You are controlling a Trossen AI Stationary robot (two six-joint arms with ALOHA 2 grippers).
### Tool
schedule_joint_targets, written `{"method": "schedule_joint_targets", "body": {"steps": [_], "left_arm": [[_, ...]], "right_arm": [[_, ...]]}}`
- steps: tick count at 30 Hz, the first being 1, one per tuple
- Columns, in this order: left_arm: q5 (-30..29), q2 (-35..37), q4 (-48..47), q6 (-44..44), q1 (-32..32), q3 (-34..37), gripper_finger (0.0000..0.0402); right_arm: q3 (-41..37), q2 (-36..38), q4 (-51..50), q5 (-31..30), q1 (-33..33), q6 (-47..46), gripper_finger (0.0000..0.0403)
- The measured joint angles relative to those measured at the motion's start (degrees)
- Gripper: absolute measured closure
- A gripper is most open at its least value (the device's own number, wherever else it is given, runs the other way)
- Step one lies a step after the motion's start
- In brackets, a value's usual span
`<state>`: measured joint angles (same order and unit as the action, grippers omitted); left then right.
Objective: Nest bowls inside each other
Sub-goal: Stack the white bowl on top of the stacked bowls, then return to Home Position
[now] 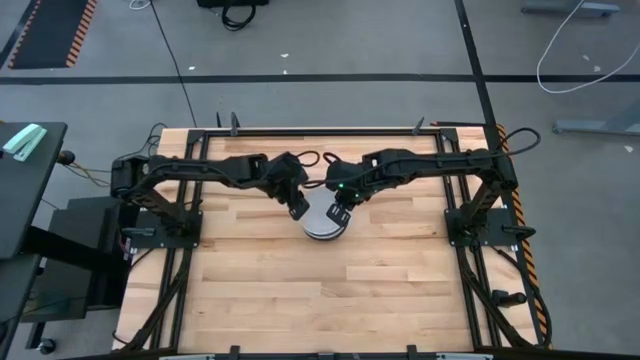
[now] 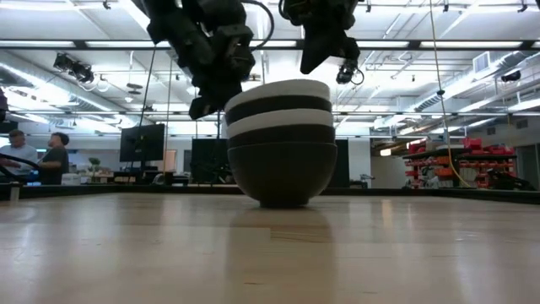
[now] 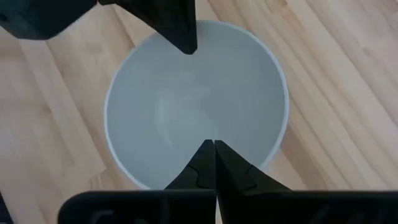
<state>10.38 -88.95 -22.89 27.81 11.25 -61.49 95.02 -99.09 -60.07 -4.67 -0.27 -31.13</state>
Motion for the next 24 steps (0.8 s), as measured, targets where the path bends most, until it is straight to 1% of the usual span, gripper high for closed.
{"method": "schedule_joint_targets", "body": {"steps": [5, 11, 15, 18, 22, 24], "left_arm": [[0.0, 0.7, -0.2, -0.2, 0.0, -2.2, 0.0394], [0.0, 3.2, -2.4, -3.3, -0.2, -7.7, 0.0359], [-0.2, 5.7, -6.0, -5.6, -0.3, -9.3, 0.0348], [-3.1, 7.9, -10.2, -6.2, -0.7, -9.2, 0.0346], [-9.8, 12.1, -16.0, -6.3, -2.3, -9.2, 0.0350], [-12.9, 14.9, -16.6, -6.2, -3.3, -9.2, 0.0354]], "right_arm": [[0.0, 0.2, 0.0, -1.6, 0.6, 0.1, 0.0402], [0.0, 2.5, 0.0, -4.4, 0.8, -0.2, 0.0402], [0.0, 5.6, 0.4, -7.2, 2.1, -0.7, 0.0401], [0.0, 8.1, 1.3, -10.3, 4.4, -1.2, 0.0400], [0.0, 11.6, 2.7, -13.9, 8.7, -1.8, 0.0399], [0.0, 13.3, 3.5, -16.3, 11.0, -1.8, 0.0399]]}}
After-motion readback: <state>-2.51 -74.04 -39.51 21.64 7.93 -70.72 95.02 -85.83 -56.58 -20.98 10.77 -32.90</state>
